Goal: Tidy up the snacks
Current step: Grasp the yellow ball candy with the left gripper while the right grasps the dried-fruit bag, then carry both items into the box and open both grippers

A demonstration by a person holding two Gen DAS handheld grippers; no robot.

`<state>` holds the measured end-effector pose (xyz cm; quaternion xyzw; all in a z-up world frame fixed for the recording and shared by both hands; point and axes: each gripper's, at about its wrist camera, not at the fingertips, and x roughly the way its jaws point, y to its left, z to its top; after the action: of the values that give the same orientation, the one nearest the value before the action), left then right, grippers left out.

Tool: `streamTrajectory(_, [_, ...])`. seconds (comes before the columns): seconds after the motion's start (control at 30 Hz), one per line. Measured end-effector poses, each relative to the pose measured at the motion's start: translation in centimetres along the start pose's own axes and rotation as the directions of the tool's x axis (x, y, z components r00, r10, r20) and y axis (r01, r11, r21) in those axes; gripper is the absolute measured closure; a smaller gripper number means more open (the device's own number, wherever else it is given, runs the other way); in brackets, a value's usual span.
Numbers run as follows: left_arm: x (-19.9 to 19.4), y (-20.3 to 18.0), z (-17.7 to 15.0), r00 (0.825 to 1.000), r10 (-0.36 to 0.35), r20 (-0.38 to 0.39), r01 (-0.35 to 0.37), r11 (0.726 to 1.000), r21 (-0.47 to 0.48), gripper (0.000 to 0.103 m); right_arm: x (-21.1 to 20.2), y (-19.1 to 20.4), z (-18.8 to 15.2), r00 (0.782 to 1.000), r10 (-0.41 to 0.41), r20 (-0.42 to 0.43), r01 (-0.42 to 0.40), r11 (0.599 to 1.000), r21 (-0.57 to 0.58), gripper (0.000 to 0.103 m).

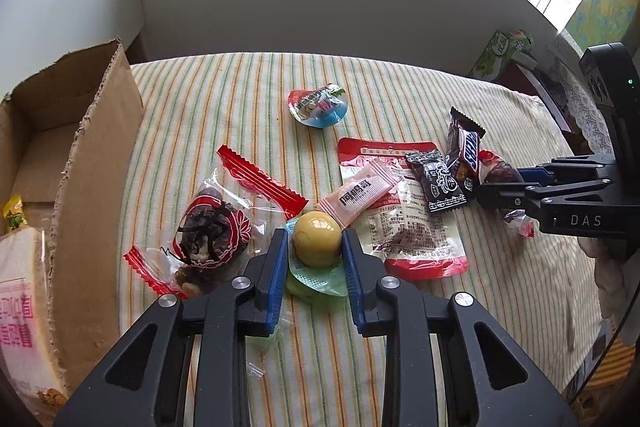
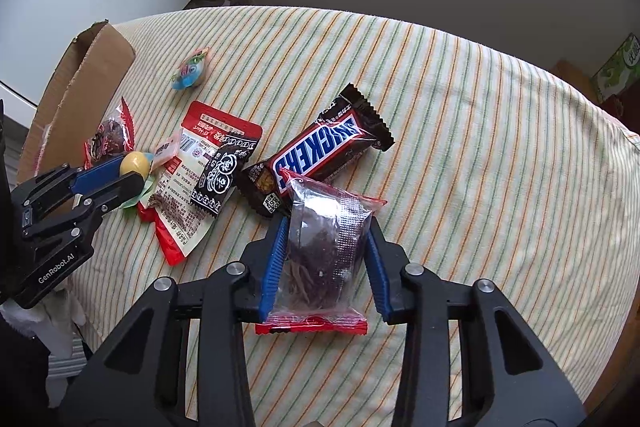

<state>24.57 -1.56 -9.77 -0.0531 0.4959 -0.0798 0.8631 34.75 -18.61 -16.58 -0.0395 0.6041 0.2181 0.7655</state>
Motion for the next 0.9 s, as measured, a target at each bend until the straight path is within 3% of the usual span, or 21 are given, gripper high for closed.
streamTrajectory(0.53, [-2.0,-1.7,-0.7,0.999,-0.012,0.037,0.01,0.999,0.051,0.079,-3.2,-0.7,-2.2,0.999,0.005,0.047,-0.005,1.0,0.001,0.069])
streamTrajectory(0.9, [-5.8,-1.0,-1.0,0.995,-0.031,0.092,0.025,0.998,0.063,0.079,-6.9,2.4,-2.0,0.993,0.037,0.116,-0.032,0.999,-0.044,0.069])
